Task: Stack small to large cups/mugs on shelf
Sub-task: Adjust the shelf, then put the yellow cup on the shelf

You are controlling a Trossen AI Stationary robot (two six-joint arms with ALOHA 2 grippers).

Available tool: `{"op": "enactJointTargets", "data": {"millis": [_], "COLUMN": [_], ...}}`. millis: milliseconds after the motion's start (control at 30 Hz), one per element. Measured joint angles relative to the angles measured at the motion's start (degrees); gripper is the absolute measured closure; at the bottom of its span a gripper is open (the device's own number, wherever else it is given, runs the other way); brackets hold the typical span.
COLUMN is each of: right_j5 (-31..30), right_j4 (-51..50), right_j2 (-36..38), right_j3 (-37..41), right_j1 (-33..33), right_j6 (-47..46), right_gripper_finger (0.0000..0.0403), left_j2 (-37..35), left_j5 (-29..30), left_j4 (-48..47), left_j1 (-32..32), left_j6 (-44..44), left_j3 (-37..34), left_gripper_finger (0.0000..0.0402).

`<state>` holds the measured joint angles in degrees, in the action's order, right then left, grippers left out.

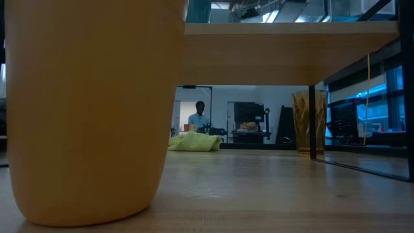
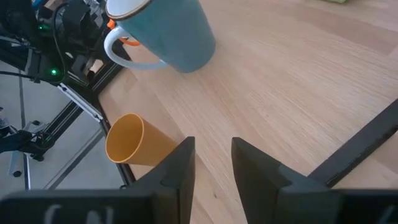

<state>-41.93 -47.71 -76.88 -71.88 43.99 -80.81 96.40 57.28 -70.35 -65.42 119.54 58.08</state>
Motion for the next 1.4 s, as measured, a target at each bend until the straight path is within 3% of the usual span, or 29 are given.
{"op": "enactJointTargets", "data": {"millis": [267, 533, 667, 833, 933, 1033, 1167, 1400], "right_j5": [0.09, 0.12, 0.13, 0.13, 0.14, 1.43, 1.42, 4.69], "right_j4": [-0.43, -0.6, -0.6, -0.6, -0.58, -0.6, -0.6, 1.65], "right_j2": [0.0, 0.0, 0.0, 0.0, 0.0, 0.0, 0.0, -0.14], "right_j3": [0.0, 0.0, 0.0, 0.0, 0.0, 0.0, 0.0, 0.0], "right_j1": [0.0, 0.0, 0.0, 0.0, 0.01, 0.0, 0.02, -0.33], "right_j6": [0.01, 0.02, 0.02, 0.08, 0.1, 0.32, 0.91, 3.82], "right_gripper_finger": [0.0296, 0.0296, 0.0296, 0.0296, 0.0296, 0.0296, 0.0296, 0.0296], "left_j2": [0.0, 0.0, 0.0, -0.07, -1.5, -2.78, -2.36, 0.8], "left_j5": [2.22, 0.12, -3.52, -8.88, -13.75, -14.79, -10.52, -15.03], "left_j4": [6.18, 10.27, 4.28, -13.87, -19.82, -17.7, -12.2, 0.72], "left_j1": [0.06, 0.02, 0.02, -0.11, -0.85, -2.65, -5.2, -3.53], "left_j6": [-2.82, -7.55, -7.31, -0.97, -0.04, -1.25, -1.7, -17.03], "left_j3": [0.0, 0.0, 0.13, 2.77, 5.65, 9.14, 16.03, 22.06], "left_gripper_finger": [0.0401, 0.0401, 0.0401, 0.0384, 0.0368, 0.0354, 0.0343, 0.033]}}
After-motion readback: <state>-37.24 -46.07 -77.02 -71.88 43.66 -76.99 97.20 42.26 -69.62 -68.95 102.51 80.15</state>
